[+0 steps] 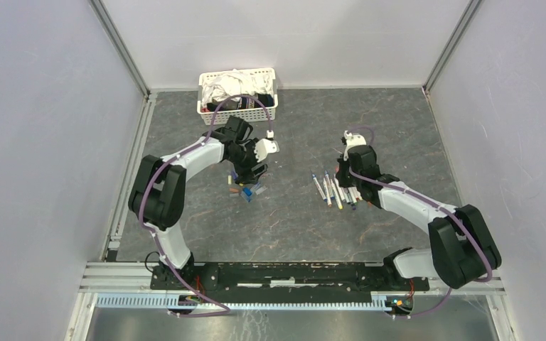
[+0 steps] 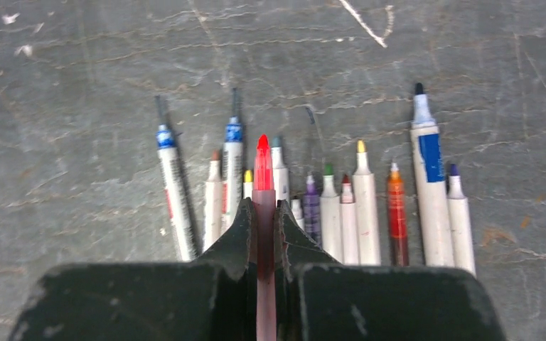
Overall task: Open the pen caps
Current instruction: Place the pen at the center of the board.
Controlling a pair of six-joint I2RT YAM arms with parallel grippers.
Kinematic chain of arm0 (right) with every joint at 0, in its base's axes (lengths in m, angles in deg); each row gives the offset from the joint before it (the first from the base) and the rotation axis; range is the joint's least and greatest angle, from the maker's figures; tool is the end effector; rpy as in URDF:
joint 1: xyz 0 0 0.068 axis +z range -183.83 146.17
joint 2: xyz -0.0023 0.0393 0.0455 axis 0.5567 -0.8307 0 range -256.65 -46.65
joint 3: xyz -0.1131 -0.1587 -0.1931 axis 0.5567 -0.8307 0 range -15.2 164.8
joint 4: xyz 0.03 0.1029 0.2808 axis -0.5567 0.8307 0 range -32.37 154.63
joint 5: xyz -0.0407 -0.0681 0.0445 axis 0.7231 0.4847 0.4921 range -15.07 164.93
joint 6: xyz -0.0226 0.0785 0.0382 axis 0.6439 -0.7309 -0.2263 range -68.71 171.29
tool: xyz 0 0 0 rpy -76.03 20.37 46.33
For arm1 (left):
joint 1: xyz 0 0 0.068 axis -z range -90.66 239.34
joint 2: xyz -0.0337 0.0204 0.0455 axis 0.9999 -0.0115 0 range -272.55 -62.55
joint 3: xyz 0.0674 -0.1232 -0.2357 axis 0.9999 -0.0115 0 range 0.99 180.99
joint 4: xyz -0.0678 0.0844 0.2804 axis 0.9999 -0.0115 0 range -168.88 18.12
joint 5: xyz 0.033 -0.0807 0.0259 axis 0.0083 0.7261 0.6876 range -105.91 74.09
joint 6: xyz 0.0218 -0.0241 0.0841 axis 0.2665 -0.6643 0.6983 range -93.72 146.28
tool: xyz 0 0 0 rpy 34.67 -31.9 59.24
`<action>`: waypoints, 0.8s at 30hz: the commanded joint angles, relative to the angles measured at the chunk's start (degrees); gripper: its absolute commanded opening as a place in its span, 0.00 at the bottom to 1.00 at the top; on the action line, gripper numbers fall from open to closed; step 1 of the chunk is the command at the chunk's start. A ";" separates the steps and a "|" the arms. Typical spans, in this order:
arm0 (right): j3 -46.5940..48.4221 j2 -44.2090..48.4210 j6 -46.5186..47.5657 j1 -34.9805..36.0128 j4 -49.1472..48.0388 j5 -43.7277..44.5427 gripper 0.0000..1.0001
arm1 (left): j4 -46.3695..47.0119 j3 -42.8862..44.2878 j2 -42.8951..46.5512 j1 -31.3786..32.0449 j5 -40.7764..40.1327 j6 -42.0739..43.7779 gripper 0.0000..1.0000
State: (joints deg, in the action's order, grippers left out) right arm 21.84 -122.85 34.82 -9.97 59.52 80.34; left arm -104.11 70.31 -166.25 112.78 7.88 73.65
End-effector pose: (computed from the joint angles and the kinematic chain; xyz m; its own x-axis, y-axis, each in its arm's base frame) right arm 0.3076 0.1276 0.1358 -0.6717 0.0115 -0.7407 -0.1535 0.9760 0.1544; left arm 0.3649 -0.1936 0.1238 -0.1944 0.8180 -0.5413 0.9656 0.2567 0.0412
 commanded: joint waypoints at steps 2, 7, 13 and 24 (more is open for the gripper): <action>-1.89 -2.32 0.23 -0.95 -7.58 6.07 0.00 | -0.71 4.80 6.19 -0.23 0.28 -6.48 0.99; -2.94 -4.62 0.55 -1.03 -9.10 4.92 0.17 | -3.48 10.05 11.59 -1.03 -1.30 -11.60 1.00; -3.23 -5.08 0.46 -1.05 -8.40 3.58 0.28 | -8.50 15.92 15.64 -4.38 -5.26 -15.99 1.00; -2.99 2.94 -1.40 -1.04 -3.79 0.61 0.38 | -8.09 13.47 22.46 -10.42 -5.08 -20.49 1.00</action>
State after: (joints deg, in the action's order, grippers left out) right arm 17.47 -124.93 34.62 -10.87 54.37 82.42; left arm -112.13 84.56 -147.02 103.28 3.42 58.77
